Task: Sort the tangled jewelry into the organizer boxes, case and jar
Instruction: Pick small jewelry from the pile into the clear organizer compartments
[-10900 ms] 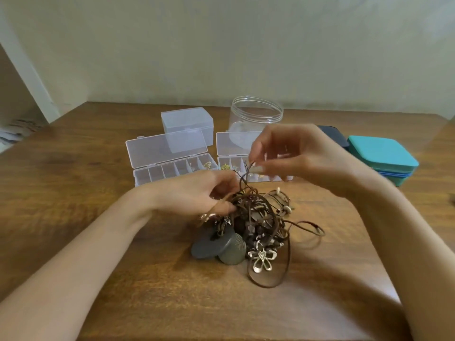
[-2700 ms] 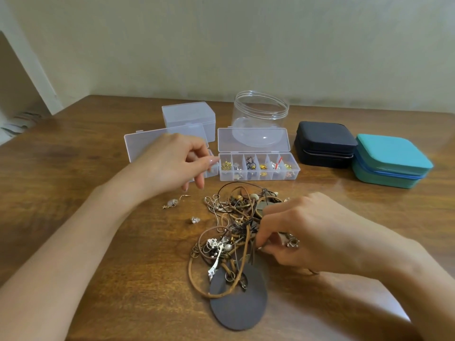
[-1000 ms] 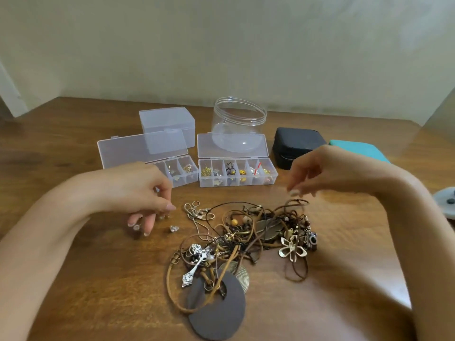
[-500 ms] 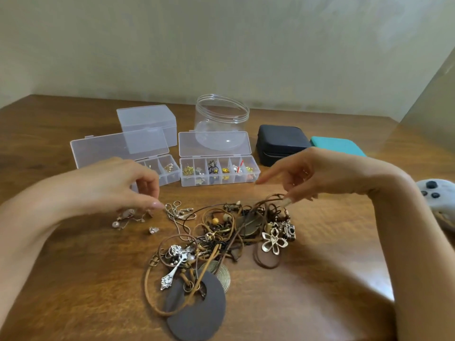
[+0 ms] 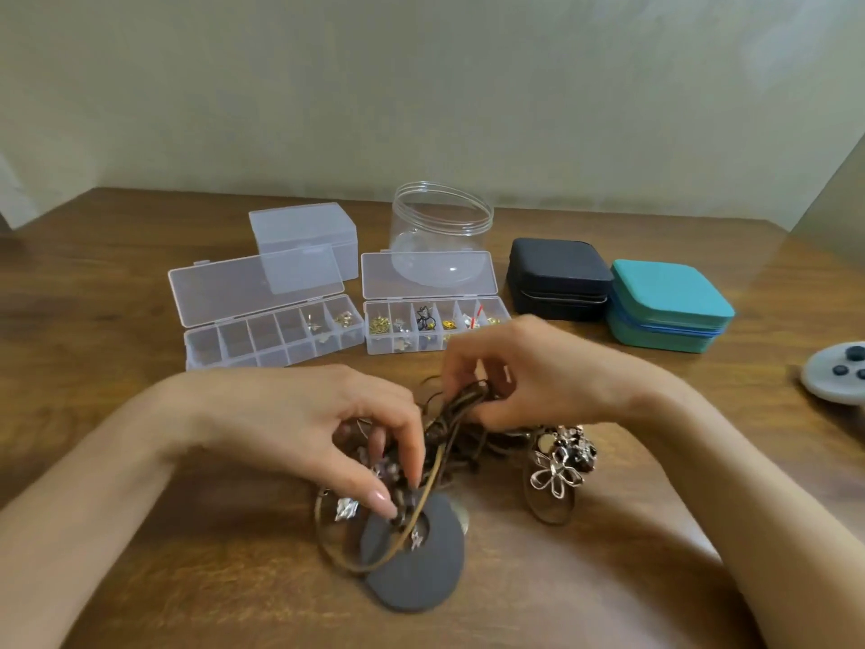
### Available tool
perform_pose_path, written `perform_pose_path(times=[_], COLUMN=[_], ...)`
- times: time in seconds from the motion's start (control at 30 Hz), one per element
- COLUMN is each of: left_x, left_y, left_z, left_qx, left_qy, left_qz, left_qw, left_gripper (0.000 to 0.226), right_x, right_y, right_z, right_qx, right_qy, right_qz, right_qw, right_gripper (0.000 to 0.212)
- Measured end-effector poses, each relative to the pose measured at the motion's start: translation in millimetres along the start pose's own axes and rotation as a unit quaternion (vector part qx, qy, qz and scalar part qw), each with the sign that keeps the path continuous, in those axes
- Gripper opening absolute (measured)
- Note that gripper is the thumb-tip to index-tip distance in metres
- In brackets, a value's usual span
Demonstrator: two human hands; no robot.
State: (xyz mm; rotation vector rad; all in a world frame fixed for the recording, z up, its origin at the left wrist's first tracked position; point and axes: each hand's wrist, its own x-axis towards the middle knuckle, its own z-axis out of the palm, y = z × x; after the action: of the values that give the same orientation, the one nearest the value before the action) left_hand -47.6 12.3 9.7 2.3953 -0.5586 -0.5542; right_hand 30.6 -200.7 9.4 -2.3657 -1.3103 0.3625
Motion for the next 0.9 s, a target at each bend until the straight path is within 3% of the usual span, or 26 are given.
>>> perform_pose_path(times=[0.23, 0.37, 0.57, 0.7, 0.77, 0.83, 0.9], left_x=[1, 3, 13, 13, 11, 10, 10], left_y=[-1, -2, -20, -26, -24, -20, -18], left_z=[-1, -3, -6, -14, -16, -14, -9], left_qx=[0.086, 0.044, 0.086, 0.103, 0.110, 0.132, 0.166], left_qy=[-0.024, -0.014, 0.159, 0.250, 0.240, 0.187, 0.136], left_qz=[0.001, -0.011, 0.007, -0.005, 0.004, 0.016, 0.027], left_qw=[0.996, 0.999, 0.984, 0.963, 0.964, 0.973, 0.976], left_gripper=[0.047, 0.047, 0.022, 0.018, 0.017, 0.015, 0.017], right_x=[-14, -15, -9, -17, -16, -8, -1], right_y=[10, 16, 24, 13, 0, -5, -4], right_z=[-25, -30, -23, -31, -22, -1, 14], right_qx=[0.144, 0.152, -0.013, 0.016, 0.031, -0.029, -0.089], right_qy=[0.105, 0.072, 0.000, 0.051, -0.031, -0.105, -0.118], right_qz=[0.026, 0.045, 0.099, -0.005, -0.070, -0.080, -0.071], right_qw=[0.984, 0.985, 0.995, 0.999, 0.997, 0.991, 0.986], right_gripper=[0.017, 0.018, 0.027, 0.040, 0.045, 0.067, 0.082])
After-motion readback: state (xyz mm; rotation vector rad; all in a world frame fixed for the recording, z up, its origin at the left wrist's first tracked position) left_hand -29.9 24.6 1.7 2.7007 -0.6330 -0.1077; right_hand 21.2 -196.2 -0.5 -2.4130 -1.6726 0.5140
